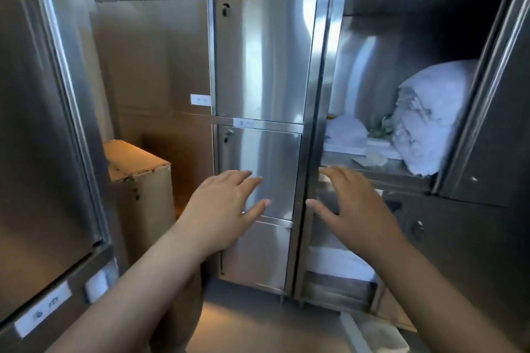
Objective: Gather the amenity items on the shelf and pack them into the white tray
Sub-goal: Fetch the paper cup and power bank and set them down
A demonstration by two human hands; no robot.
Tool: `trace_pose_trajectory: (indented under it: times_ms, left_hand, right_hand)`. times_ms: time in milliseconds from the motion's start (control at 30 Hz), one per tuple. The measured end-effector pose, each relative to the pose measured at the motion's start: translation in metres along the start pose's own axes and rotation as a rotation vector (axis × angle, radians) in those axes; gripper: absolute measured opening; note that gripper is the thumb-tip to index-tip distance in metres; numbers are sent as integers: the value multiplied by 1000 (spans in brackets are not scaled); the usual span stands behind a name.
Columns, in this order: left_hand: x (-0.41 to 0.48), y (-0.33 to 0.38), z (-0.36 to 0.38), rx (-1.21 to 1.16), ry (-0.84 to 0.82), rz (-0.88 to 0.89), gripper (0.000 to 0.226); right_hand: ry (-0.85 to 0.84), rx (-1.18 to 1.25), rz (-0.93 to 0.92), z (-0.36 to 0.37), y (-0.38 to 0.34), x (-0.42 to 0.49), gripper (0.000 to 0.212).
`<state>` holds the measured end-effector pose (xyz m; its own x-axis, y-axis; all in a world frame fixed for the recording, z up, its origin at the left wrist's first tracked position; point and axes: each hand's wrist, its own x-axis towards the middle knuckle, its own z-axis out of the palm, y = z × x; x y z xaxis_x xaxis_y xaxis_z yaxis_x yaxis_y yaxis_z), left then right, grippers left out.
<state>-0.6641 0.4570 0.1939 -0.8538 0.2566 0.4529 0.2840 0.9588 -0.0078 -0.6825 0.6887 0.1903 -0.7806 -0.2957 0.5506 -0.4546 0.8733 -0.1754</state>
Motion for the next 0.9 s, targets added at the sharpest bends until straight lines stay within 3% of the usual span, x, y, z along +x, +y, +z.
trace_pose_trajectory:
  times_ms: [467,900]
  left_hand:
    - [201,-12,137,-143,21,252,58]
    - [340,48,239,-258,8,356,54]
  right_hand:
    - [-7,-188,285,67,131,106,68]
    - [-73,-244,375,104,274,158,67]
